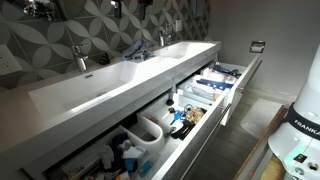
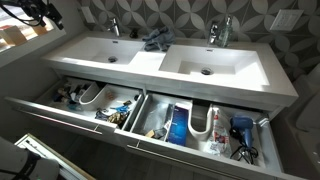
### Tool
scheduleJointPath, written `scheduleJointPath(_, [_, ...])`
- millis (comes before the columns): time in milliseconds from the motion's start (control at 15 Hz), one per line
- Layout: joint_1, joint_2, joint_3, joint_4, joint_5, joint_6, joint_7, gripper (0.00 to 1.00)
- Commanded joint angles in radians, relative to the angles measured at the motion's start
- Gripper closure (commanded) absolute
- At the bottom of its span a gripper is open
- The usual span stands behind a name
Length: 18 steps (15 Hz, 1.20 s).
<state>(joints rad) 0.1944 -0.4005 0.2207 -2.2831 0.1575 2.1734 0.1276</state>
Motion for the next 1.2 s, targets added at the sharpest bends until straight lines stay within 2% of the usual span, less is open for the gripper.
scheduleJointPath(0, [0.085, -0.037, 0.026, 0.030, 0.018, -0.038, -0.096, 0.00])
scheduleJointPath(333, [0.222, -0.032, 0.092, 0.113, 0.035, -0.065, -0.186, 0.00])
scheduleJointPath(533, [0.284, -0.003, 0.123, 0.168, 0.035, -0.030, -0.260, 0.00])
scheduleJointPath(600, [0.301, 0.007, 0.130, 0.186, 0.039, -0.014, -0.289, 0.25])
scheduleJointPath(667, [0.317, 0.018, 0.134, 0.205, 0.045, 0.005, -0.321, 0.26])
scheduleJointPath(867, [0.361, 0.056, 0.133, 0.256, 0.077, 0.071, -0.430, 0.48])
scheduleJointPath(1133, [0.422, 0.122, 0.110, 0.315, 0.184, 0.160, -0.608, 0.76])
